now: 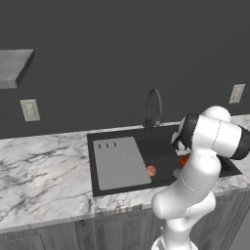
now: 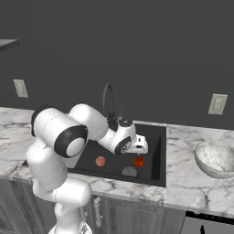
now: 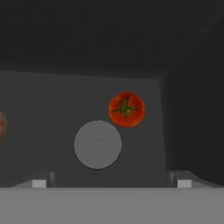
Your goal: Remove the tomato and peach from the sink. Then move the bowl and cup from the counter to the sink for washing.
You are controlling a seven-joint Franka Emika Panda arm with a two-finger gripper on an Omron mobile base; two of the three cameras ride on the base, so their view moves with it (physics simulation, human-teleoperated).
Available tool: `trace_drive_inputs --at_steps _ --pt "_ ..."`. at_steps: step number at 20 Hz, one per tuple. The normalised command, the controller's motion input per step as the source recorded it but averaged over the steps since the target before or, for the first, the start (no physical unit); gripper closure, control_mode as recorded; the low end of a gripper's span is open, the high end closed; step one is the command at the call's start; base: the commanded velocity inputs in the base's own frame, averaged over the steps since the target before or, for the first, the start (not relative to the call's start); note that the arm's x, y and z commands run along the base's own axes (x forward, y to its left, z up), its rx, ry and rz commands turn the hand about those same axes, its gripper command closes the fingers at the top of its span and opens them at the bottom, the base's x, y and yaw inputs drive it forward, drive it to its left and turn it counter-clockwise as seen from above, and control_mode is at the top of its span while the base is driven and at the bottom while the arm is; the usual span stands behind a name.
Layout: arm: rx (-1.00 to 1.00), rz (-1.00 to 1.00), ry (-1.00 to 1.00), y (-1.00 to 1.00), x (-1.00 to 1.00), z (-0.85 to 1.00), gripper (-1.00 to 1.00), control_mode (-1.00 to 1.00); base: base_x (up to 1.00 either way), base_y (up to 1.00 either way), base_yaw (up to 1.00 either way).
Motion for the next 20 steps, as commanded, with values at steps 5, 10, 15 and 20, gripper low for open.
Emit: trace_drive_inputs --at_steps 5,10,15,20 --pt "0.0 0.0 0.0 -0.07 0.14 -0.11 -1.0 -1.0 0.0 0.0 0.0" --pt "0.0 0.0 0.0 -0.05 0.15 -0.13 -1.0 -1.0 0.0 0.0 0.0" --pt "0.0 0.0 0.0 -0.05 0.14 -0.12 -1.0 -1.0 0.0 0.0 0.0" --pt "0.0 0.0 0.0 -0.05 0.14 -0.13 -1.0 -1.0 0.0 0.0 0.0"
